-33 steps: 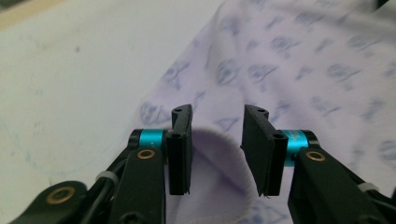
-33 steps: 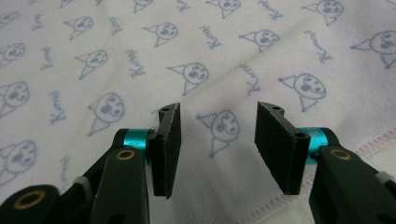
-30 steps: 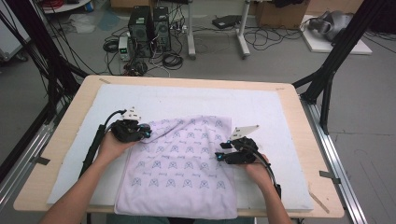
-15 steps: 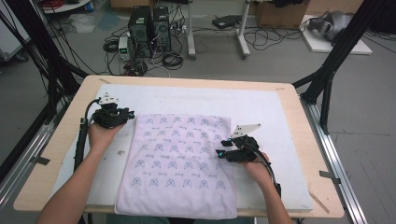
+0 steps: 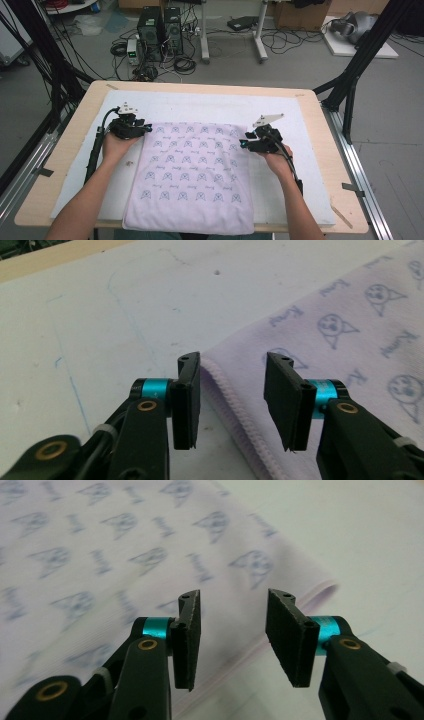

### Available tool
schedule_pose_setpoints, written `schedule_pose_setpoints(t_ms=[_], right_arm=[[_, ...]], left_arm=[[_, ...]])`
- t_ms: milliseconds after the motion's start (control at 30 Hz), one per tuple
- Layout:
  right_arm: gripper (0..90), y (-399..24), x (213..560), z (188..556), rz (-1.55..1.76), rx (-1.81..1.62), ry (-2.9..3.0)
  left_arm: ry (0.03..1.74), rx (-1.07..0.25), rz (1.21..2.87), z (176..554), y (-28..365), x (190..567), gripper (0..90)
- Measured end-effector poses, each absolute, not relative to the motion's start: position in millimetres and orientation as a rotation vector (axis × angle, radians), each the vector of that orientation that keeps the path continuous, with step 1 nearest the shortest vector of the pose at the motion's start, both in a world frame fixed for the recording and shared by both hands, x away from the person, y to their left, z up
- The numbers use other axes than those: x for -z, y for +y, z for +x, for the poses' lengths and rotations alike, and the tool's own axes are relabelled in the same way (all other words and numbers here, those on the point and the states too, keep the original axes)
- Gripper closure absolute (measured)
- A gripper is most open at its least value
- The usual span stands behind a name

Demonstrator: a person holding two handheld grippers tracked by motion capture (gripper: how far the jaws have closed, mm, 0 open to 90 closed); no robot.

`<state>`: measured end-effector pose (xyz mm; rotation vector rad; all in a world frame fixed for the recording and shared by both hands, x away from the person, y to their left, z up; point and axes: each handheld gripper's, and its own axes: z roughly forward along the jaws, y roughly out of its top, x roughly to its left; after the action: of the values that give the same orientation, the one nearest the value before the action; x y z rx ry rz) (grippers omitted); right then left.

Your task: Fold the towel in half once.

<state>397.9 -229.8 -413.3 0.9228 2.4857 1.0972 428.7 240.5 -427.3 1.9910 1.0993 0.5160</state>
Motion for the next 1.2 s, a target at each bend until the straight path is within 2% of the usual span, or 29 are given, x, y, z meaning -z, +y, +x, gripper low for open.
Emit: schedule_pose_setpoints(t_ms=[167,267,400,533,633,800,867,1200], right_arm=[[48.2,-231,414,431,1.006,-1.027,2.440],[44.5,-232,419,446,1.038,-1.010,2.435],[43.8,-238,432,456,1.118,-1.020,2.450],[45.5,-240,440,459,1.152,-1.078,2.478],[50.8,-239,442,461,1.159,-1.099,2.474],[75.3,-239,442,463,1.160,-1.129,2.495],[81.2,-238,441,463,1.145,-1.134,2.502],[85.5,-244,429,469,1.171,-1.115,2.463]], left_arm=[[1.176,-0.477,2.019,437,242,441,45.5],[1.176,-0.468,2.017,439,241,445,42.8],[1.169,-0.471,2.002,440,241,446,46.5],[1.161,-0.462,1.990,441,242,446,59.8],[1.156,-0.458,1.973,442,240,447,67.0],[1.173,-0.429,1.939,446,240,448,83.0],[1.166,-0.434,1.963,447,238,446,84.8],[1.171,-0.433,1.914,455,238,436,85.7]])
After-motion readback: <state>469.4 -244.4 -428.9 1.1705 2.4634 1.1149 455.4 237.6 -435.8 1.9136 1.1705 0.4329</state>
